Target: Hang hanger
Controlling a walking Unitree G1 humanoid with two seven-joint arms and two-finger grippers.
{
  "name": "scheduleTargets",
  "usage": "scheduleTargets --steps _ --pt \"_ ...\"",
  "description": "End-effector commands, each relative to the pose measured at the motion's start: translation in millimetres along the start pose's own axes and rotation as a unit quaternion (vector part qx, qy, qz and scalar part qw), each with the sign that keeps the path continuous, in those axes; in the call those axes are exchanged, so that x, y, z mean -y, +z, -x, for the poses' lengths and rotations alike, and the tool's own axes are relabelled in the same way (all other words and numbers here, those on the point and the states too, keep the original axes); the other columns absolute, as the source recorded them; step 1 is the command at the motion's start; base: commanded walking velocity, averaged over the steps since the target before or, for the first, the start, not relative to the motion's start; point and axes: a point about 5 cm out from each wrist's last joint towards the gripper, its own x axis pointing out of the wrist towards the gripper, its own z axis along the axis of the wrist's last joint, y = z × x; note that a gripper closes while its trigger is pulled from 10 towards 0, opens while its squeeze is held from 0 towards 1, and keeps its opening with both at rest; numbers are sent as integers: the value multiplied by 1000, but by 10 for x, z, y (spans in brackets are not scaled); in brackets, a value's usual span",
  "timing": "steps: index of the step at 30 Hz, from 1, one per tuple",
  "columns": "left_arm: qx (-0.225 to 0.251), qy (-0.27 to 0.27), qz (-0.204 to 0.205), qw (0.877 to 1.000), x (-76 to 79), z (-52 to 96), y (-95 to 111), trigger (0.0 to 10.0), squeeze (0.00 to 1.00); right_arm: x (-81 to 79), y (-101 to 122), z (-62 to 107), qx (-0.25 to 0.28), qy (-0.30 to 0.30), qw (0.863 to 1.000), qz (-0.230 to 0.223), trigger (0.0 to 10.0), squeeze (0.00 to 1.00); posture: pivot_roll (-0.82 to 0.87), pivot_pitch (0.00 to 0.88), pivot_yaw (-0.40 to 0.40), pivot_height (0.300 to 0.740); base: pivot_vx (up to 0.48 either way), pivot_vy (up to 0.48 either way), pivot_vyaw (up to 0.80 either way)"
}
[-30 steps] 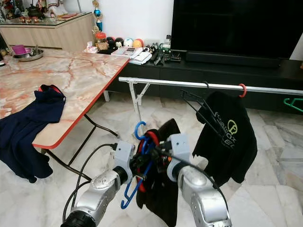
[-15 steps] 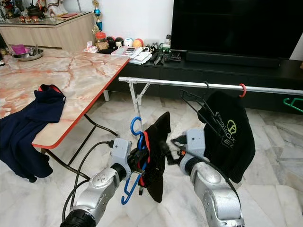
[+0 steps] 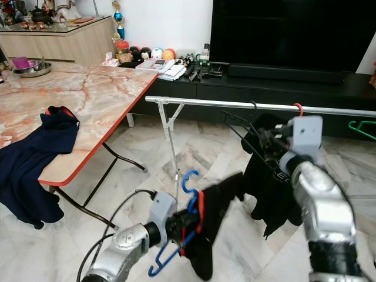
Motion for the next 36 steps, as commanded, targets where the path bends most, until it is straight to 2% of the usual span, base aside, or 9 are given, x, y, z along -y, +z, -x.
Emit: scheduleTargets --steps 1,4,6,24,27,28,30,31,36 --pt "-9 -42 -24 999 64 2 29 10000 0 -114 -25 -29 -23 92 995 -10 10000 0 2 0 -22 740 0 0 0" --pt "-26 -71 -33 997 109 18 -17 10000 0 -123 -19 -29 -34 132 990 25 10000 0 0 0 -20 740 0 0 0" --pt "-32 -98 -44 994 147 38 -24 10000 0 -153 -138 58 -83 234 965 88 10000 1000 2 0 -20 740 0 0 0" --pt "-46 -189 -107 975 250 110 59 10000 0 172 -806 642 -290 477 805 201 10000 1000 14 0 -25 740 0 0 0" --pt "-50 -210 -116 970 276 122 86 10000 0 84 -818 639 -270 513 797 171 10000 871 15 0 -23 740 0 0 0" --pt "-50 -219 -119 967 289 126 100 10000 0 63 -847 641 -271 526 786 178 10000 278 21 0 -20 740 0 0 0" --pt "-51 -223 -120 966 294 128 106 10000 0 54 -866 641 -273 529 782 183 10000 278 21 0 -20 740 0 0 0" --pt "-51 -228 -123 965 303 133 117 10000 0 38 -903 631 -278 532 777 189 10000 0 24 0 -20 740 0 0 0" --pt "-59 -232 -130 962 310 141 114 10000 0 -44 -909 634 -265 568 761 165 10000 0 27 0 -22 740 0 0 0"
